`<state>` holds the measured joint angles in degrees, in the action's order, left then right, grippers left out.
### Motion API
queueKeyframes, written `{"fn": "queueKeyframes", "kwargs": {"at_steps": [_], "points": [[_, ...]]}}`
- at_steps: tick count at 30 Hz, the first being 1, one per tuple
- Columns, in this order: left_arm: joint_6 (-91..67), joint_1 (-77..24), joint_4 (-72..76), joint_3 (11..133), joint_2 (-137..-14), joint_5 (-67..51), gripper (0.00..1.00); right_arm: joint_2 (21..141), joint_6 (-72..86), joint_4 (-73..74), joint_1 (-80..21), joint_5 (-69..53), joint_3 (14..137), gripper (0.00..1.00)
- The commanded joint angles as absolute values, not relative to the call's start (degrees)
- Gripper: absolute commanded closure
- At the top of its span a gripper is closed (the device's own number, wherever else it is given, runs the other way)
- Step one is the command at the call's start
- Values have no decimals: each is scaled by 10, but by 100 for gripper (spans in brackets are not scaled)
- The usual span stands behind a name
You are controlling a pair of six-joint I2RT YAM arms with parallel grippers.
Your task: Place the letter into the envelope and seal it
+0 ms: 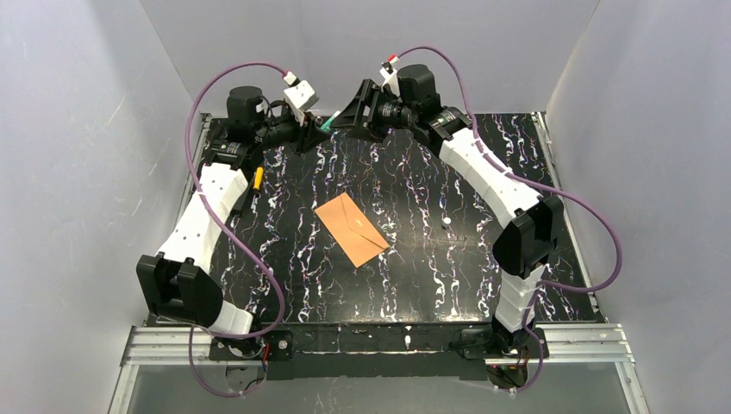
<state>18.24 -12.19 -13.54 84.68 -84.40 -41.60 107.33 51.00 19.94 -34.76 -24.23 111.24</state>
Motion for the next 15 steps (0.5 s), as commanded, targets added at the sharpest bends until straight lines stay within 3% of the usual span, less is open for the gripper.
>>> {"fn": "queueKeyframes", "kwargs": {"at_steps": [1,6,11,15], "points": [[266,-129,-134,829,-804,-386,100,1081,520,175,-352,-258,1141,30],[322,-134,-138,814,-791,-373,100,1088,527,176,-353,-266,1145,34],[344,-136,-146,808,-788,-376,100,1089,537,153,-354,-276,1144,29],[353,-136,-147,801,-784,-380,100,1091,552,137,-354,-279,1135,34]]}}
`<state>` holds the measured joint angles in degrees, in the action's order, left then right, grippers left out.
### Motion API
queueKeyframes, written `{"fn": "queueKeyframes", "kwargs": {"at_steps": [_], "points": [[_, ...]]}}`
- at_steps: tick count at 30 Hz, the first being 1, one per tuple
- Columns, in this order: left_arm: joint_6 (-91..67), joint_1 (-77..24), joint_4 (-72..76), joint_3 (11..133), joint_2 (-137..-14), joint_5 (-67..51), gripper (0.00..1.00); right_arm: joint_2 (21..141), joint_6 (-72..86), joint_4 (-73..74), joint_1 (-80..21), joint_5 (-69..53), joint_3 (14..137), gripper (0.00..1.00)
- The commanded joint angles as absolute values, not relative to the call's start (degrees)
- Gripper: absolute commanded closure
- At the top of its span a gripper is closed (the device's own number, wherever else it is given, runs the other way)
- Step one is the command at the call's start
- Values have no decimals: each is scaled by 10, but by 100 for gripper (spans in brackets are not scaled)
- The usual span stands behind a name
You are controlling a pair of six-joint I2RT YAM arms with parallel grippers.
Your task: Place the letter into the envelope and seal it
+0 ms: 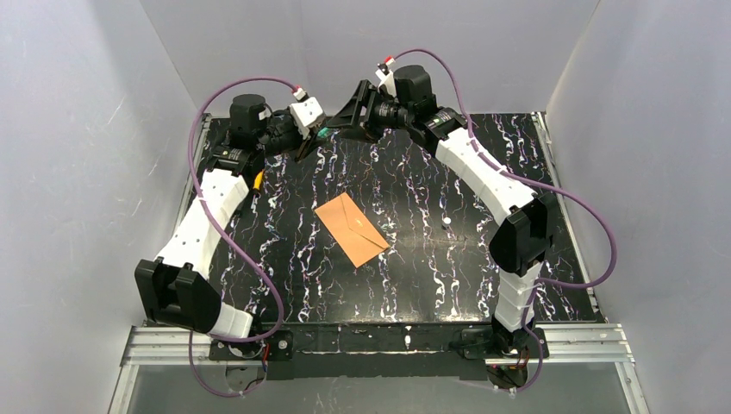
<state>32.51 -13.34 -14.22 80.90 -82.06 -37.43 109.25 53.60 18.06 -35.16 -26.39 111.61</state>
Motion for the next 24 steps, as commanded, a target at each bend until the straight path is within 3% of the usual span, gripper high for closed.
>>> {"fn": "queueKeyframes", "kwargs": {"at_steps": [1,12,16,20,24], "points": [[356,-136,-148,800,-784,-378,100,1090,556,130,-354,-280,1132,38],[368,-137,-149,793,-784,-378,100,1104,567,131,-354,-302,1142,71],[332,-137,-136,796,-785,-358,98,1104,568,128,-354,-303,1145,88],[250,-137,-100,792,-775,-334,41,1068,552,77,-354,-242,1104,92],[138,-137,-42,774,-751,-311,11,1016,564,-73,-343,-178,1016,92]]}}
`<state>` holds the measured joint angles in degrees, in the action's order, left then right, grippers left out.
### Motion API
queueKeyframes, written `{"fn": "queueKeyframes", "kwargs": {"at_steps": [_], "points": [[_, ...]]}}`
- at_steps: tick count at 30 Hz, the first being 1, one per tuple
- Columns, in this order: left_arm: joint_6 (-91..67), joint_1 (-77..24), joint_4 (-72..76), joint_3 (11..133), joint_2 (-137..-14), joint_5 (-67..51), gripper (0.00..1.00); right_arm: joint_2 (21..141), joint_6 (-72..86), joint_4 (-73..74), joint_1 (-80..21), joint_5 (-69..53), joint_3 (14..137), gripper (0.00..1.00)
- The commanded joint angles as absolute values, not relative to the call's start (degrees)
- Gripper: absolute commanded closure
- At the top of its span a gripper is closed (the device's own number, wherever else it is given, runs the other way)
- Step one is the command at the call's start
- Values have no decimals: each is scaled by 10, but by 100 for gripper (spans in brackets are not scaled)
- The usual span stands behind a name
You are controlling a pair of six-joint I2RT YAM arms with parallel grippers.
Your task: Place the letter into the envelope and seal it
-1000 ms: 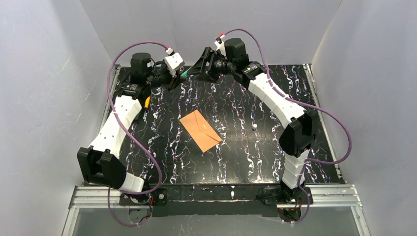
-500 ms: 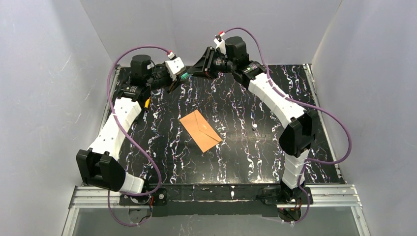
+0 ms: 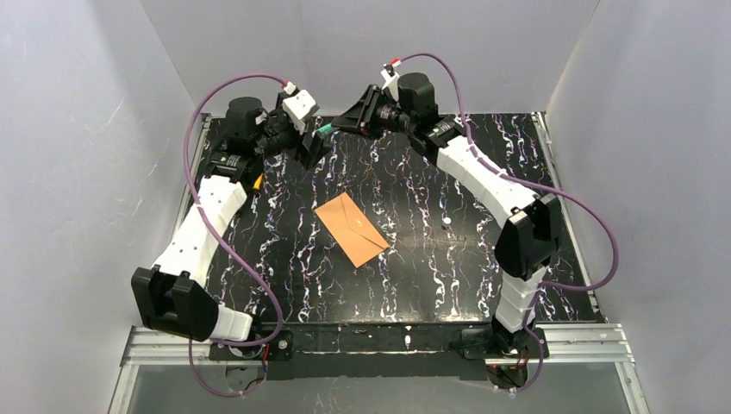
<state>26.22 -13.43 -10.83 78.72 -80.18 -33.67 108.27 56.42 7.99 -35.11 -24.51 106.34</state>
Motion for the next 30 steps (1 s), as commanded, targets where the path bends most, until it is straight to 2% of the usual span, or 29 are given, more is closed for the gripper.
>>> {"fn": "queueKeyframes", "kwargs": {"at_steps": [1,3,12,18,23,27,30], "points": [[97,-137,-26,773,-746,-298,4,1010,561,-90,-341,-166,1012,92],[15,-135,-8,781,-739,-274,2,996,556,-132,-339,-142,999,92],[-383,-134,37,841,-739,-181,2,942,564,-366,-334,-40,897,92],[-624,-132,58,877,-776,-215,3,968,631,-453,-334,-52,896,91],[-696,-132,190,864,-808,-274,3,999,760,-520,-334,-70,905,91],[-717,-132,251,852,-821,-273,4,1014,834,-542,-334,-80,913,91],[-719,-132,291,870,-842,-283,11,1014,860,-533,-336,-99,917,91]]}}
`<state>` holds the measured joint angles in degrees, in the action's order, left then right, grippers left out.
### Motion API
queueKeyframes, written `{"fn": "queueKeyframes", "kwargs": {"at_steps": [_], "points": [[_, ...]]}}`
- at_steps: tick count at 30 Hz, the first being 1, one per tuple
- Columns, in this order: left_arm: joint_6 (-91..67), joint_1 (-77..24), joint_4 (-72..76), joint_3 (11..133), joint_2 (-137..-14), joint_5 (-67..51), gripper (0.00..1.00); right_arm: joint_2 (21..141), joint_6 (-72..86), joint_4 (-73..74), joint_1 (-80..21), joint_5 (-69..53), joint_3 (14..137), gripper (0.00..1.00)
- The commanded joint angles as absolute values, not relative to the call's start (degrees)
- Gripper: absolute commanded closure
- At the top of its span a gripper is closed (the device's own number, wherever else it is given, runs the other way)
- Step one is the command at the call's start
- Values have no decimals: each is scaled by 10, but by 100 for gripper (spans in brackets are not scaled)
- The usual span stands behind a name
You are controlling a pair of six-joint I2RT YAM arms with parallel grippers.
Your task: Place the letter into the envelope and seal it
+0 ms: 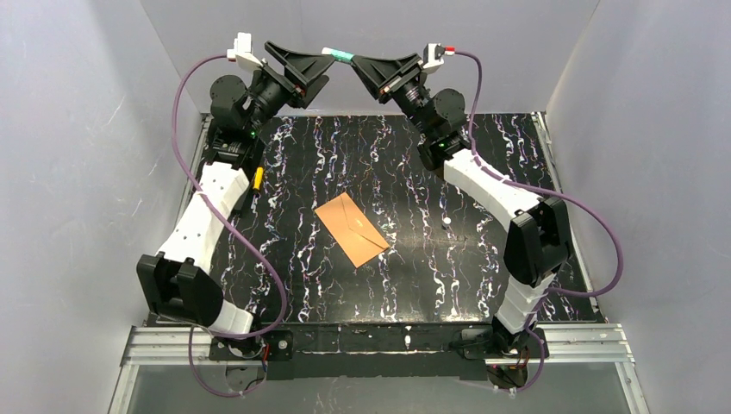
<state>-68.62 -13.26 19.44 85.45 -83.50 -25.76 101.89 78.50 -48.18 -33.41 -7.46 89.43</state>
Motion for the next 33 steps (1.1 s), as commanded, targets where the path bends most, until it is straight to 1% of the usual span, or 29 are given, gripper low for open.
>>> {"fn": "queueKeyframes", "kwargs": {"at_steps": [1,6,11,12,16,24,25,26,28,30,31,33], "points": [[-720,-132,292,879,-848,-288,14,1012,861,-517,-336,-105,921,91],[-744,-133,293,893,-869,-305,39,990,830,-465,-336,-111,915,92],[-750,-134,294,883,-866,-303,57,1000,824,-451,-337,-125,926,92],[-750,-134,294,885,-866,-304,59,1000,822,-449,-337,-125,926,92],[-755,-134,294,891,-874,-306,61,999,807,-448,-340,-124,926,92],[-758,-136,294,898,-884,-299,60,996,764,-428,-349,-129,928,92],[-758,-136,294,901,-886,-299,62,995,764,-428,-349,-129,924,92],[-758,-136,294,903,-887,-299,66,994,764,-429,-349,-129,922,92],[-756,-136,295,904,-888,-302,78,993,759,-424,-349,-129,921,93],[-753,-136,295,898,-885,-302,97,991,745,-416,-349,-130,923,93],[-753,-136,294,894,-881,-302,100,990,734,-409,-349,-132,925,93],[-755,-136,294,885,-876,-302,100,990,675,-399,-349,-154,934,95]]}}
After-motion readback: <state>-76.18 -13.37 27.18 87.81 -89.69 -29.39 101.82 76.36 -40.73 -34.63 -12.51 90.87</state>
